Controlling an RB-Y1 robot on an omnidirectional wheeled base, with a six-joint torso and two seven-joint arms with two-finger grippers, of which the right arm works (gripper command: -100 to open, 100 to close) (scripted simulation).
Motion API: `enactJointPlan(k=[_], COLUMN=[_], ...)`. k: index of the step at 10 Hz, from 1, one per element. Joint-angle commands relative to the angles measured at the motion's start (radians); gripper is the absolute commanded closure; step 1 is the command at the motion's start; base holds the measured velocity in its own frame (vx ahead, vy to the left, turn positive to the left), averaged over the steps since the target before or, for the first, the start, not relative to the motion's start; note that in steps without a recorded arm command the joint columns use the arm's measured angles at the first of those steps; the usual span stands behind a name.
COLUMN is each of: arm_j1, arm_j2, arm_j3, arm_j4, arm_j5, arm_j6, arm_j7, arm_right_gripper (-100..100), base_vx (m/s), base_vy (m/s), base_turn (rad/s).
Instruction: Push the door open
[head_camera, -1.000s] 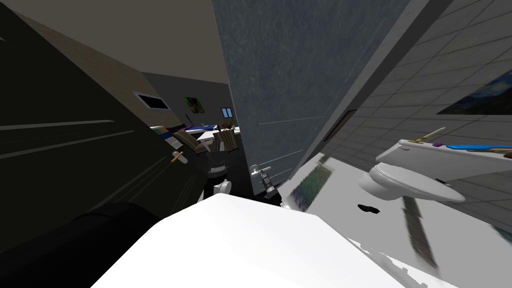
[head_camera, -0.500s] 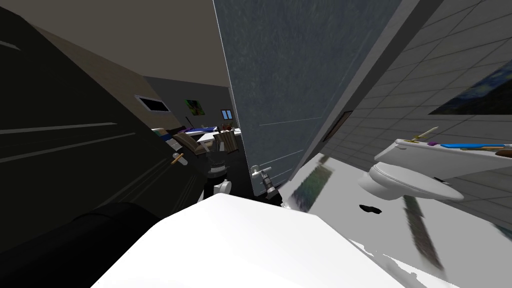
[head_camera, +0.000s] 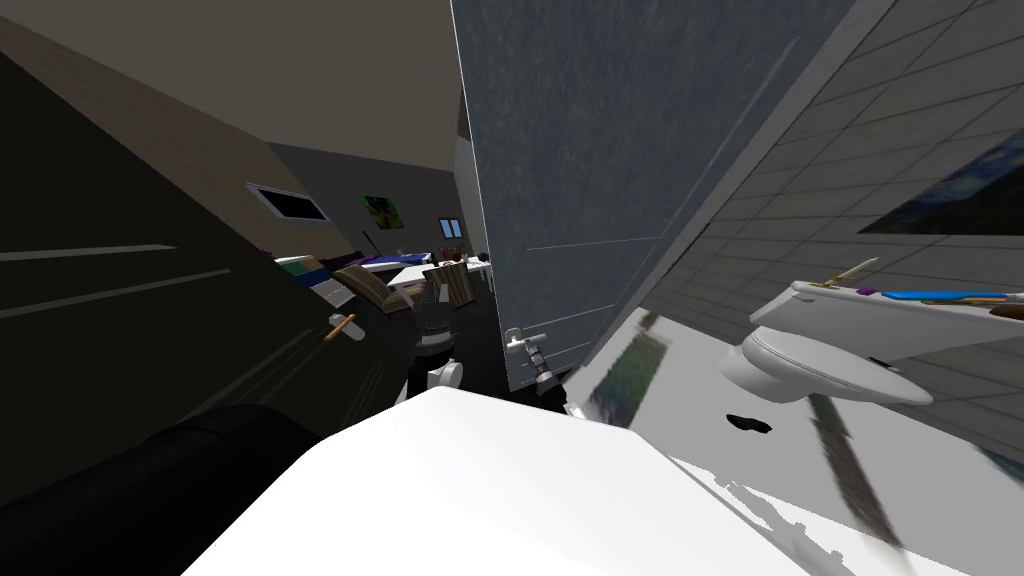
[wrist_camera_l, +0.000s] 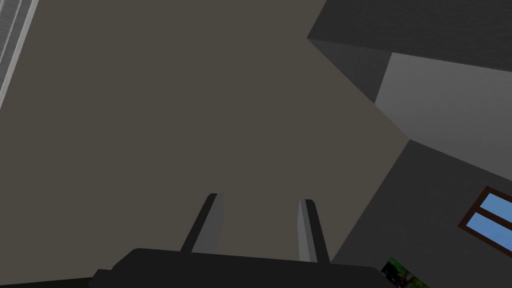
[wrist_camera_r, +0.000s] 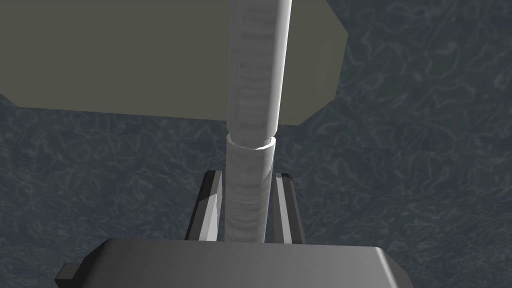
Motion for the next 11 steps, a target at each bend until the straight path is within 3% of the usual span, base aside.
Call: enactJointPlan(k=[1,6,11], arm_j1=[-0.012,-0.032,-0.051], arm_j2=[0.009,0.027,0.048], arm_j3=[-0.031,-0.093,-0.147], arm_j4=[0.005,0.021,0.035], arm_j5=[-0.008,-0.028,-0.046], arm_j6=[0.0,0.007,0.014], arm_j7=[0.009,0.024,0.038], arm_right_gripper=[100,100,100], base_vx=[0.15,0.115,0.091], base_vy=[0.156,0.155,0.103], base_turn=[-0.094,-0.083,-0.079])
